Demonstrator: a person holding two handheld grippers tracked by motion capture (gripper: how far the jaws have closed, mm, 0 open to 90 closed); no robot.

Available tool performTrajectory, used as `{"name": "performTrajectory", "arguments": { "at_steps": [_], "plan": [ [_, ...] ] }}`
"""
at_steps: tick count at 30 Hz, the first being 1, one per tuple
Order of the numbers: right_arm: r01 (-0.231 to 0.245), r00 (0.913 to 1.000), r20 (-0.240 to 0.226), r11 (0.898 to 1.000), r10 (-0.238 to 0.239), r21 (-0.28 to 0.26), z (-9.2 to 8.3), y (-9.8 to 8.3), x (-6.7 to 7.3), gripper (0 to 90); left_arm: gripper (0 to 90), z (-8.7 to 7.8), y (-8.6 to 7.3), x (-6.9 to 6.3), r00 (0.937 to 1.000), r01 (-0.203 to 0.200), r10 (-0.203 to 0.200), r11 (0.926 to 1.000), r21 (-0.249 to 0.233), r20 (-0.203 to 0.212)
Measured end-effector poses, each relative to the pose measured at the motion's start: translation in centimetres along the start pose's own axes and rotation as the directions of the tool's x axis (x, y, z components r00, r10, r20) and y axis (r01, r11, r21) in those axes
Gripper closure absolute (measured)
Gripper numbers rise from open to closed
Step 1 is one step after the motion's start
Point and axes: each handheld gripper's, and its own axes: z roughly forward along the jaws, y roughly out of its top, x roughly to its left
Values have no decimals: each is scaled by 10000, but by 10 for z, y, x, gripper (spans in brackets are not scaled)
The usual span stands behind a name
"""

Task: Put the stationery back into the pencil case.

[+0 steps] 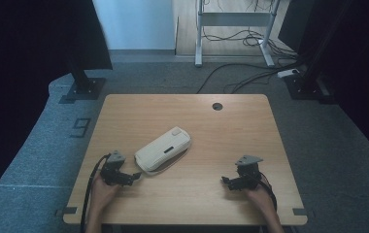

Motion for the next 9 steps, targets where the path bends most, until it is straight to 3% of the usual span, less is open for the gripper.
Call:
{"name": "performTrajectory", "arguments": {
  "at_steps": [5,9],
  "plan": [
    [-39,10000,-21,10000,39,65,1,0,0,11,0,3,2,-5,9981,-268,282,9993,268,-547],
    [-10,10000,18,10000,10,32,1,0,0,9,0,3,1,-7,9968,-8,29,9996,267,-803]
  ]
}}
